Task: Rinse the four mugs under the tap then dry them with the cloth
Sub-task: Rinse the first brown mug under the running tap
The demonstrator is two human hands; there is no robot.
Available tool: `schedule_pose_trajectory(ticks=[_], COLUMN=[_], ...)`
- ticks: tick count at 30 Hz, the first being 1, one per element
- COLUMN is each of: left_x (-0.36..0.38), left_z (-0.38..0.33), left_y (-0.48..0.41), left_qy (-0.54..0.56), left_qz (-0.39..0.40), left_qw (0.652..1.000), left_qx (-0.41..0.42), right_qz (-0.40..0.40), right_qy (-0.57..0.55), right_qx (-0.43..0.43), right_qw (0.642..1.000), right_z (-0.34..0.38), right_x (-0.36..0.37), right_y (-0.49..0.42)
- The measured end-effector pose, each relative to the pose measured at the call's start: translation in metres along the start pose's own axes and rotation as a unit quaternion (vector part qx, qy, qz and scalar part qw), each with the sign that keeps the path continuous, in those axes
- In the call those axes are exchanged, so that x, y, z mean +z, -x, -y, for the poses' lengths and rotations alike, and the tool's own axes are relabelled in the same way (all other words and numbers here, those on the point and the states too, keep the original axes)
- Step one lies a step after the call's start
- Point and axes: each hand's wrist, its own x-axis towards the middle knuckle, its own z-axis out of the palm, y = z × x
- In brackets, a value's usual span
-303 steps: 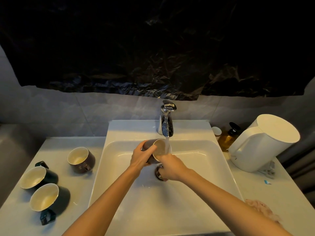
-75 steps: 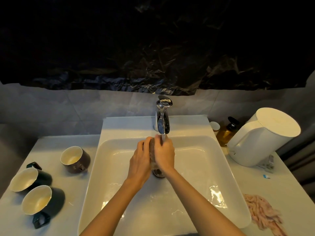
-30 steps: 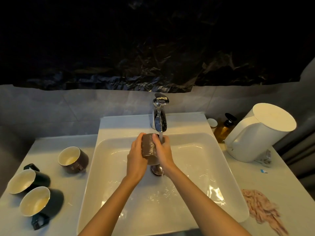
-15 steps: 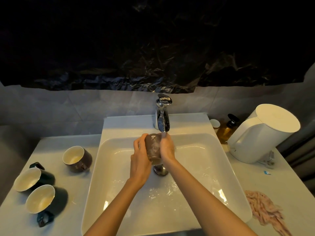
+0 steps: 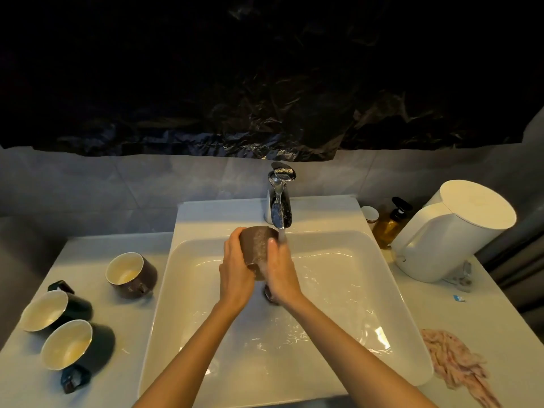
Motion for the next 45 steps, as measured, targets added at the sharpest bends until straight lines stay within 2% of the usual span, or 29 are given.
schedule_pose_trajectory(ticks=[2, 4, 8, 10, 13, 15, 17, 19, 21, 22, 23, 25, 27, 29, 31, 34, 36, 38, 39, 41, 45], left_x=[-0.002, -0.007, -0.016, -0.02, -0.021, -0.02, -0.022, -0.025, -0.026, -0.026, -0.026, -0.025, -0.021, -0.013, -0.007, -0.009, -0.012, -0.013, -0.013, -0.014, -0.012], left_z=[0.005, 0.008, 0.019, 0.018, 0.01, 0.005, 0.005, 0.008, 0.011, 0.008, 0.005, -0.006, -0.014, -0.018, -0.018, -0.011, -0.005, -0.001, 0.001, 0.002, 0.001], left_y=[-0.004, -0.008, -0.012, -0.01, -0.006, -0.005, -0.006, -0.01, -0.013, -0.012, -0.01, -0.005, -0.001, -0.001, -0.004, -0.009, -0.01, -0.01, -0.01, -0.009, -0.01], left_qy=[-0.02, -0.011, 0.043, 0.105, 0.165, 0.168, 0.159, 0.107, 0.086, 0.111, 0.178, 0.356, 0.447, 0.484, 0.486, 0.466, 0.445, 0.431, 0.43, 0.428, 0.381], left_qz=[-0.009, -0.011, 0.007, 0.032, 0.059, 0.076, 0.104, 0.126, 0.095, 0.068, 0.051, 0.101, 0.162, 0.139, 0.096, 0.074, 0.078, 0.085, 0.089, 0.103, 0.144], left_qw=[1.0, 1.0, 0.999, 0.994, 0.984, 0.983, 0.982, 0.986, 0.991, 0.986, 0.964, 0.869, 0.803, 0.794, 0.808, 0.825, 0.836, 0.844, 0.842, 0.839, 0.859], left_qx=[0.0, -0.005, -0.001, -0.006, 0.011, 0.01, 0.01, 0.023, -0.036, -0.109, -0.192, -0.329, -0.359, -0.341, -0.319, -0.312, -0.312, -0.309, -0.312, -0.319, -0.311], right_qz=[0.078, 0.102, 0.015, 0.018, 0.126, 0.157, 0.135, 0.091, 0.036, 0.011, -0.009, -0.034, -0.034, -0.008, 0.041, 0.072, 0.073, 0.132, 0.157, 0.153, 0.106], right_qy=[0.032, 0.071, 0.057, 0.079, 0.015, -0.022, -0.101, -0.175, -0.224, -0.239, -0.253, -0.269, -0.257, -0.244, -0.185, 0.026, 0.094, 0.119, 0.143, 0.188, 0.157], right_qx=[-0.05, -0.061, -0.086, -0.046, 0.121, 0.166, 0.169, 0.169, 0.191, 0.207, 0.22, 0.226, 0.216, 0.21, 0.193, 0.066, -0.07, -0.176, -0.194, -0.196, -0.137], right_qw=[0.995, 0.99, 0.995, 0.996, 0.985, 0.973, 0.971, 0.966, 0.955, 0.949, 0.942, 0.936, 0.941, 0.947, 0.963, 0.995, 0.99, 0.968, 0.958, 0.95, 0.972], right_z=[-0.005, -0.008, -0.02, -0.018, -0.003, -0.002, -0.007, -0.01, -0.012, -0.014, -0.016, -0.016, -0.017, -0.022, -0.027, -0.028, -0.025, -0.02, -0.02, -0.021, -0.013], right_x=[-0.003, -0.019, -0.05, -0.054, -0.048, -0.043, -0.039, -0.038, -0.037, -0.038, -0.039, -0.042, -0.041, -0.039, -0.039, -0.047, -0.053, -0.052, -0.05, -0.043, -0.034], right_y=[0.012, 0.007, -0.007, -0.017, -0.025, -0.027, -0.026, -0.022, -0.02, -0.02, -0.02, -0.019, -0.016, -0.012, -0.007, 0.001, 0.009, 0.017, 0.02, 0.02, 0.002])
